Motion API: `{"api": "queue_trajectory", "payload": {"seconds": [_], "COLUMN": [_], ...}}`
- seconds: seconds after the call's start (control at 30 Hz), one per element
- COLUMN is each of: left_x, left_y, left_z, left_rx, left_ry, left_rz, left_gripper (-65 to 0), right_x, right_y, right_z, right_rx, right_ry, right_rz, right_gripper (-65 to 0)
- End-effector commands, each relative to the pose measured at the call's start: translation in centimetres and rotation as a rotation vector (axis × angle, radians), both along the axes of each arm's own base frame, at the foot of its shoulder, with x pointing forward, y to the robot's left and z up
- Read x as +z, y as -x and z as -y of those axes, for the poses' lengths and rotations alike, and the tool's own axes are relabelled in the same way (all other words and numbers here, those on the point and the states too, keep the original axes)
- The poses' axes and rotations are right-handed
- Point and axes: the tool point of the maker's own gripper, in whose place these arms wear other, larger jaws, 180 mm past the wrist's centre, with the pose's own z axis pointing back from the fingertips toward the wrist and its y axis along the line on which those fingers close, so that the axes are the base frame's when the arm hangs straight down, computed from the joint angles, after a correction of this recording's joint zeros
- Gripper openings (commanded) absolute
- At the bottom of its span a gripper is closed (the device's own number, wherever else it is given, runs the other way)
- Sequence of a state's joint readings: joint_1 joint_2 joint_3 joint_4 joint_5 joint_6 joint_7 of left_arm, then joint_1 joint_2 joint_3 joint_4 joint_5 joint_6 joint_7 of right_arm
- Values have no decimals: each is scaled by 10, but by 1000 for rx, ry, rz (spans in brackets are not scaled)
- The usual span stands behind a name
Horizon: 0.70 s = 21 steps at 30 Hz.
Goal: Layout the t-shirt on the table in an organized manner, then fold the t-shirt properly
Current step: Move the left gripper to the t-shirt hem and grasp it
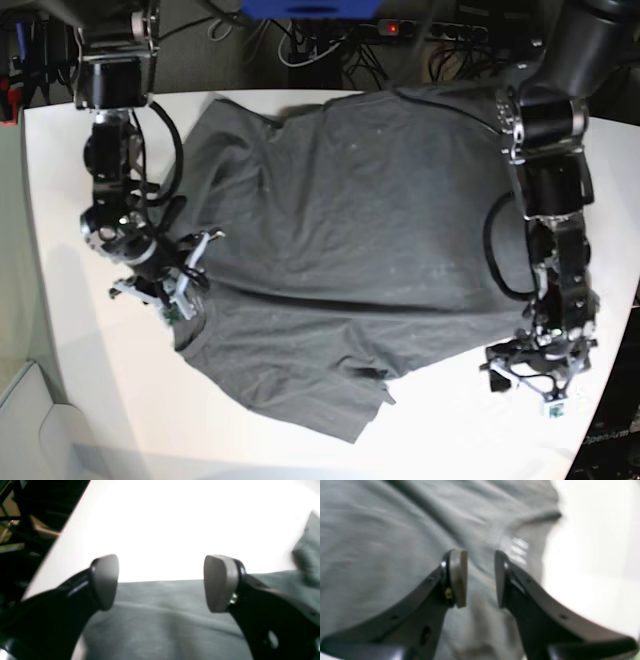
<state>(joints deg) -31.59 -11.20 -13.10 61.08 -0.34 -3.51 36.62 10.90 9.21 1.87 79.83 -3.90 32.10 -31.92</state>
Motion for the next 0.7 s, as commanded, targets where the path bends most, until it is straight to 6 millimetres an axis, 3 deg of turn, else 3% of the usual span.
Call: {"api": "queue_trajectory", "payload": {"seconds": [0.0, 0.13, 0.23, 0.3, 0.43, 0.67], "left_x": [29, 19, 6, -13, -36, -14], "left_y": [-16, -23, -20, -12, -6, -27], "left_z": [9, 74, 115, 135, 152, 192], "left_rx": [-31, -177, -262, -309, -355, -399], "left_ry": [-22, -62, -83, -92, -97, -57], "left_rz": [71, 42, 9, -47, -108, -54], "left_gripper": [-138, -138, -139, -140, -138, -138], "right_x": [20, 19, 13, 6, 3, 2], "right_y": [-13, -10, -6, 0, 3, 5], "right_z": [6, 28, 30, 30, 31, 45], "right_rx": [-15, -60, -61, -64, -70, -78], "right_ry": [-6, 23, 33, 37, 39, 70], "right_rz": [55, 28, 5, -24, -36, -42], "right_gripper": [-413, -365, -366, -366, -364, -363]}}
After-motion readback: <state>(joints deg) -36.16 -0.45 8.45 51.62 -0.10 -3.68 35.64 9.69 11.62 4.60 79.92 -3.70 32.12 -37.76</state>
